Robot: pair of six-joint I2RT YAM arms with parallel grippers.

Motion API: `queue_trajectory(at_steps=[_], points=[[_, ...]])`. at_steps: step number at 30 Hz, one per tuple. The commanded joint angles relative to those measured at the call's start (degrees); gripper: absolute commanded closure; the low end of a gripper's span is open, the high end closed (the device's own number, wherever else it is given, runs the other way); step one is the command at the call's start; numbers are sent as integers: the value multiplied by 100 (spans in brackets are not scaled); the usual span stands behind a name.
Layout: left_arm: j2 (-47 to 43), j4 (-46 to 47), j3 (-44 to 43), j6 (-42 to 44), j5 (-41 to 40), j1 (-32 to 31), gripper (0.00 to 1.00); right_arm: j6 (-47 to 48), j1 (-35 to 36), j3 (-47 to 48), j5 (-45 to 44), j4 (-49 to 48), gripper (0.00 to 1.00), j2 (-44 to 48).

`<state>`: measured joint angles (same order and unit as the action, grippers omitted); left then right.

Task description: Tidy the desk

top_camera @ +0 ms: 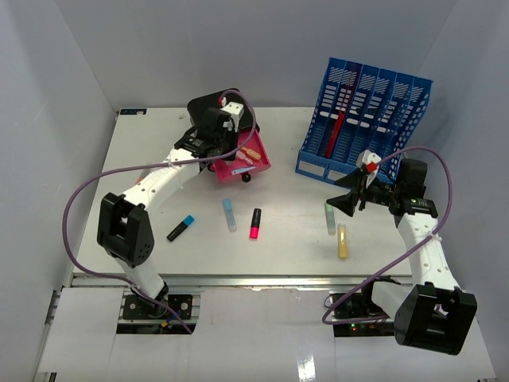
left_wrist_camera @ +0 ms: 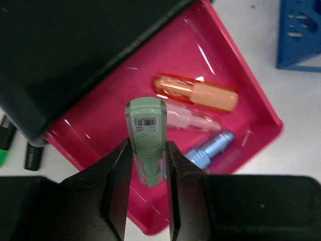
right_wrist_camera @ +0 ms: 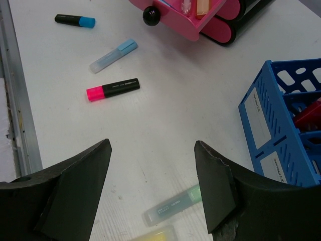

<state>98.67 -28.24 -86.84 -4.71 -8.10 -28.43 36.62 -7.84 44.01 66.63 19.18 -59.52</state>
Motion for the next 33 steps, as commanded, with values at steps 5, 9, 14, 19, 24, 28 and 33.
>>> queue_trajectory(at_steps=[5,9,14,19,24,28,33], points=[[246,-37,-632,454,-950,-4,83,141,-33,-15,177,24,26,-68],[274,-60,-561,454,-992,-59,64,152,-33,-6,148,42,26,-78],[190,-119,-536,421,-1059,-110,50,152,-41,-6,114,42,26,-86],[18,-181,-449,378,-1112,-137,34,161,-44,-6,113,35,26,-98],[-263,-323,-437,239,-957,-156,27,174,-70,-6,124,62,26,-113],[-901,-432,-363,60,-318,-181,24,272,-103,-4,181,143,26,-113],[-1906,-150,276,-179,1504,-181,19,902,-95,104,489,683,25,-171]])
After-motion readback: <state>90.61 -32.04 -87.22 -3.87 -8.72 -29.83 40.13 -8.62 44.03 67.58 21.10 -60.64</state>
